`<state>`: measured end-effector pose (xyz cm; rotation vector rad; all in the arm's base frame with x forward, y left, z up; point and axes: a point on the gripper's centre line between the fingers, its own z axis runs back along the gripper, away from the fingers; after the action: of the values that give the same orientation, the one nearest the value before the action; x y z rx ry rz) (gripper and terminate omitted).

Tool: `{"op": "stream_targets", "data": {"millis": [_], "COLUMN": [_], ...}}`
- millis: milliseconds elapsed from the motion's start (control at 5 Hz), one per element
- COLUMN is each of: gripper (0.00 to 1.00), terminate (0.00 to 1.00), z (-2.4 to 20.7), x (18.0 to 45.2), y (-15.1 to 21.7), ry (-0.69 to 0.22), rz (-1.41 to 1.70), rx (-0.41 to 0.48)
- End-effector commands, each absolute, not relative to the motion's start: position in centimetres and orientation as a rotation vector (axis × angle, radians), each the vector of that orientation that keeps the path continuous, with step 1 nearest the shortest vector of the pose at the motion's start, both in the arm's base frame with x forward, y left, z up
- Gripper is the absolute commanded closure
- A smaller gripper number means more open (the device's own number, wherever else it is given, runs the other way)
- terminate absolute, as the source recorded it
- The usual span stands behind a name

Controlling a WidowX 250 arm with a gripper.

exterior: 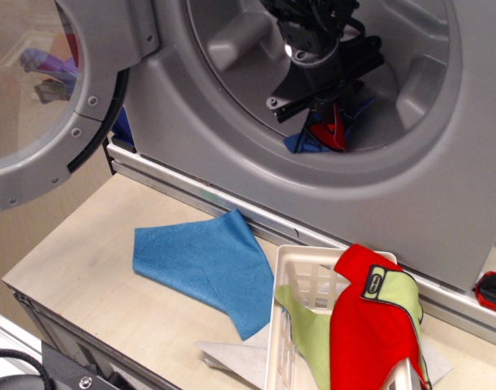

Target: Put clothes in laundry machine

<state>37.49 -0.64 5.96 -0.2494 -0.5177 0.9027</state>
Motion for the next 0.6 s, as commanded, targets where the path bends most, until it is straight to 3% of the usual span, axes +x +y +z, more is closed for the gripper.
{"op": "stream_targets", "data": {"millis": [0, 400], "gripper": [0.0, 0.0], "terminate": [0.0, 0.0], "z": [8.8, 9.7], "x": [38.9, 37.6], "y": [-1.1, -1.4], "ry": [-0.532, -0.532], "rz": [0.916, 0.884], "rx": [-0.266, -0.276]}}
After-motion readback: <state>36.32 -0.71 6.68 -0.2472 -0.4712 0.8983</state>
